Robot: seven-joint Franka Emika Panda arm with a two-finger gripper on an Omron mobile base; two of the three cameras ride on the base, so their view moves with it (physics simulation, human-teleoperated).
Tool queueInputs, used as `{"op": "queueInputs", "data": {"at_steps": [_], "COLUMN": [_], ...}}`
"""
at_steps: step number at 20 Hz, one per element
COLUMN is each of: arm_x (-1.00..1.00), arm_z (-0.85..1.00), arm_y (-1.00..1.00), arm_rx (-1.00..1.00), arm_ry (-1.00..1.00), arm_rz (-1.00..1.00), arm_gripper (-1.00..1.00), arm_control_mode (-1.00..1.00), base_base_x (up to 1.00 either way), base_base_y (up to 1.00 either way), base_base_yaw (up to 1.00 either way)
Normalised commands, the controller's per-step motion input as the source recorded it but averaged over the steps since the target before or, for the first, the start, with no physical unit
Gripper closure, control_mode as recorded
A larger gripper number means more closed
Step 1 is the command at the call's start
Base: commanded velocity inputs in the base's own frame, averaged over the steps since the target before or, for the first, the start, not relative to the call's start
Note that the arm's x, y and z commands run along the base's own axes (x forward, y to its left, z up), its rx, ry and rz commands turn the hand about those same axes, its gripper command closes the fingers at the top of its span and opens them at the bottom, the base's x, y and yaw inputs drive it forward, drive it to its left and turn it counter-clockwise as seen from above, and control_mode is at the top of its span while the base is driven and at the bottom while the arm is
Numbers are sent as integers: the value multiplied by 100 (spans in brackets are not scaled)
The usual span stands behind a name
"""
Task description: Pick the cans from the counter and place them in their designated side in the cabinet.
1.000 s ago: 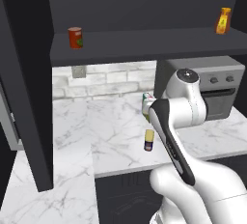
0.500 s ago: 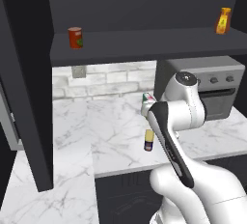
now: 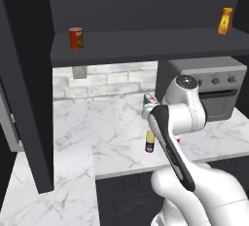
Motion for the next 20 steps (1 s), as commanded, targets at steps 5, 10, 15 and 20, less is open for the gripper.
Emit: {"op": "queueInputs", "data": {"at_steps": [5, 10, 15, 20], "arm_x": [1, 4, 6, 6], "arm_z": [-12, -10, -7, -4], "arm_y": [0, 0, 0, 0], "arm_rx": [0, 0, 0, 0], "arm_ry": [0, 0, 0, 0], "arm_rz": [0, 0, 0, 0], "arm_gripper": [-100, -100, -100, -100], "arm_control_mode": [-100, -100, -100, -100], "base_base_x": [0, 0, 0, 0], "base_base_y": [0, 0, 0, 0], "base_base_yaw": [0, 0, 0, 0]}}
